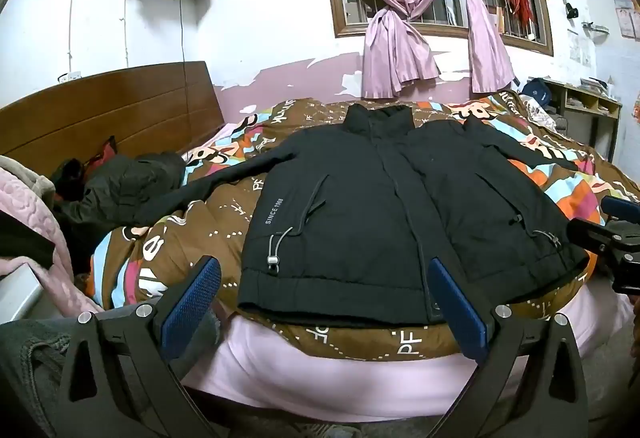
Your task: Fold large clothes
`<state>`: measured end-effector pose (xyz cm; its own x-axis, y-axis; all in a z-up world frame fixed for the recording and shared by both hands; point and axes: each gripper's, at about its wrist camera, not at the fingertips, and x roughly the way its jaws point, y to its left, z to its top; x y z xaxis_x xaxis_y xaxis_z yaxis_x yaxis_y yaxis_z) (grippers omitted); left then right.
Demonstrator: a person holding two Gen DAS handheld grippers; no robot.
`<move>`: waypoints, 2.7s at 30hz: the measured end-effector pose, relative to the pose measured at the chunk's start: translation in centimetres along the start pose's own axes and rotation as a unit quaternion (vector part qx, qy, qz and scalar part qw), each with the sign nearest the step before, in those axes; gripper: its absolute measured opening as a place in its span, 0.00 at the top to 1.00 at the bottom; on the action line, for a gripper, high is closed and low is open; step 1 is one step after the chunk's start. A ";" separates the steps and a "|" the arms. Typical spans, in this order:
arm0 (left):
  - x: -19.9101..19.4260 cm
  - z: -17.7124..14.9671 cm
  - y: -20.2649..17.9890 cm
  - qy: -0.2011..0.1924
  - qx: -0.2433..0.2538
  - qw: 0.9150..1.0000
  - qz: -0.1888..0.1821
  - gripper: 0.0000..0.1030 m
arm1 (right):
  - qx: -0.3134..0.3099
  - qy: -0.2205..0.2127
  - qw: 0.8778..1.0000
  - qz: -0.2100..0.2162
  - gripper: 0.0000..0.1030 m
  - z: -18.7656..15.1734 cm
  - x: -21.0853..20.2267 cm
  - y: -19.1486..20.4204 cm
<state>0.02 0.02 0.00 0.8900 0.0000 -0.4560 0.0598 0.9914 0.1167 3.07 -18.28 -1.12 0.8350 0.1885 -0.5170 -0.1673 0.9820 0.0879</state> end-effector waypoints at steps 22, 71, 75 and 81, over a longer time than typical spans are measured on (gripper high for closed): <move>0.0 0.0 0.0 0.002 0.001 1.000 0.000 0.02 | -0.001 0.003 1.000 0.001 0.00 -0.2 0.0 -0.2; 0.0 0.0 0.0 0.003 0.002 1.000 0.000 0.02 | 0.002 0.007 1.000 0.005 0.00 -0.4 -0.1 -0.5; 0.0 0.0 0.0 0.003 0.002 1.000 0.000 0.02 | 0.002 0.007 1.000 0.005 0.00 -0.4 -0.1 -0.5; 0.0 0.0 0.0 0.003 0.002 1.000 0.000 0.02 | 0.002 0.008 1.000 0.005 0.00 -0.4 -0.1 -0.6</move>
<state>0.01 -0.02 -0.01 0.8874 0.0012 -0.4609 0.0611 0.9909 0.1203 2.87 -18.84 -1.46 0.8252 0.1983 -0.5288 -0.1733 0.9801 0.0971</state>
